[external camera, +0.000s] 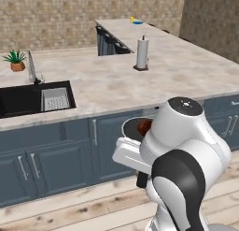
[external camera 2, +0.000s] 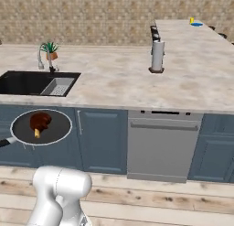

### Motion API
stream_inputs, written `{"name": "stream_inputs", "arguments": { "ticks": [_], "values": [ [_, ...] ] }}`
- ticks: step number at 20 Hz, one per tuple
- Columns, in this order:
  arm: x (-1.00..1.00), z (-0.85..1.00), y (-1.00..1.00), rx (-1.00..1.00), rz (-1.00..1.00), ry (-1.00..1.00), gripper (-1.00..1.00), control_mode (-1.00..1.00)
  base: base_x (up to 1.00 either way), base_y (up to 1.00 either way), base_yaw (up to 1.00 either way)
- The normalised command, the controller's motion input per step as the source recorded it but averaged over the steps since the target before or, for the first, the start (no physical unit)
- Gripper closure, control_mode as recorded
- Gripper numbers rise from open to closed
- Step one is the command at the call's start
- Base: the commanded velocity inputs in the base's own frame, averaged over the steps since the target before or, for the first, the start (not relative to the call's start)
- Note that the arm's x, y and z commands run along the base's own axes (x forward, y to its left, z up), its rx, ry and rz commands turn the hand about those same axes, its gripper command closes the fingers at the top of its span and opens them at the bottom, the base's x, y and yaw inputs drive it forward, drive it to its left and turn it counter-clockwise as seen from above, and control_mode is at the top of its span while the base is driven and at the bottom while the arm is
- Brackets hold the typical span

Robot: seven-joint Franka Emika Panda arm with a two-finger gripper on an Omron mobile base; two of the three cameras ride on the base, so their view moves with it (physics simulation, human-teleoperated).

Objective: Pick up the pan with the steak in it and place it on the dining table. Then place the steak on the plate.

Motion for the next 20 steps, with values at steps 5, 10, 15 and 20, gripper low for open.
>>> {"name": "stream_inputs", "arguments": {
  "ticks": [5,10,15,20],
  "values": [
    [0.00,0.00,0.00,0.00,0.00,0.00,1.00,1.00,0.20,-0.99,0.07],
    [0.00,0.00,0.00,0.00,0.00,0.00,1.00,1.00,0.14,-1.00,0.02],
    [0.00,0.00,0.00,0.00,0.00,0.00,1.00,1.00,0.15,-1.00,0.00],
    [0.00,0.00,0.00,0.00,0.00,0.00,1.00,1.00,0.15,-1.00,0.00]
  ]
}}
